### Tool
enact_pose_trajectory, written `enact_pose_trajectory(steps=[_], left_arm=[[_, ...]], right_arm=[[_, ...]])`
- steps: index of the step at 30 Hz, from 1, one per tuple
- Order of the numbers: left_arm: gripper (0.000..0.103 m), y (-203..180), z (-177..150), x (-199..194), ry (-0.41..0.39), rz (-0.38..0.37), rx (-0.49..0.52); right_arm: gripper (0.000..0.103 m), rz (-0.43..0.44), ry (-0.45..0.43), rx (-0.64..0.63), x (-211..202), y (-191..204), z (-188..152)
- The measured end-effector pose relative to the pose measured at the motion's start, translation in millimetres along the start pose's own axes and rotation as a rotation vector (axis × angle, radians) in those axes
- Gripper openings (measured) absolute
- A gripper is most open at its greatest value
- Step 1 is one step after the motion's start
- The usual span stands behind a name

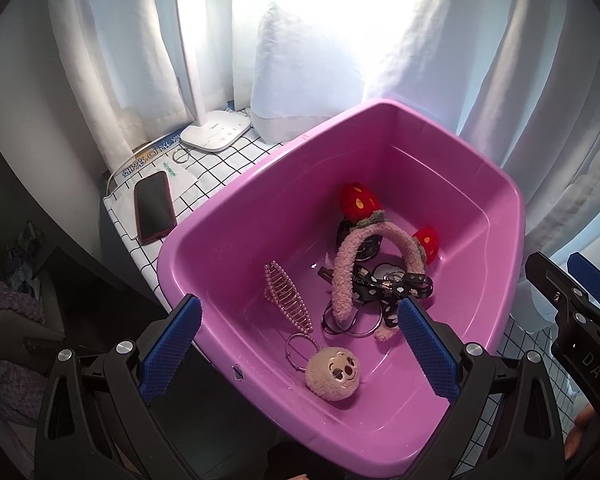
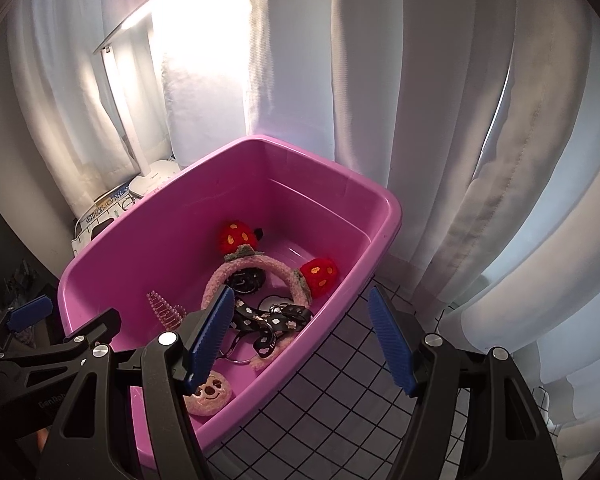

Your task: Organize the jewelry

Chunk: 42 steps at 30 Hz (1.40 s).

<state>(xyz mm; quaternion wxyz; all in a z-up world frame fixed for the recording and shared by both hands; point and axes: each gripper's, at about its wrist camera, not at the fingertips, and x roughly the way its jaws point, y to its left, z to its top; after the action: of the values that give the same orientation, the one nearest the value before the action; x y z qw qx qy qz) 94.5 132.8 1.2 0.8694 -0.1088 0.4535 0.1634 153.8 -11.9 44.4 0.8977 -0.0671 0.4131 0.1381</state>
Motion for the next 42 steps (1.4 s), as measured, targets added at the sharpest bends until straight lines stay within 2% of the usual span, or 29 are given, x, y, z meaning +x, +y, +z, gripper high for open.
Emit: enact_pose_trajectory(steps=[42], left_arm=[[0.097,1.2,-0.2,-4.3,0.001,0.008,0.001]], right_arm=[[0.066,0.005,-0.009,0.009,-6.8,0.2,-0.5]])
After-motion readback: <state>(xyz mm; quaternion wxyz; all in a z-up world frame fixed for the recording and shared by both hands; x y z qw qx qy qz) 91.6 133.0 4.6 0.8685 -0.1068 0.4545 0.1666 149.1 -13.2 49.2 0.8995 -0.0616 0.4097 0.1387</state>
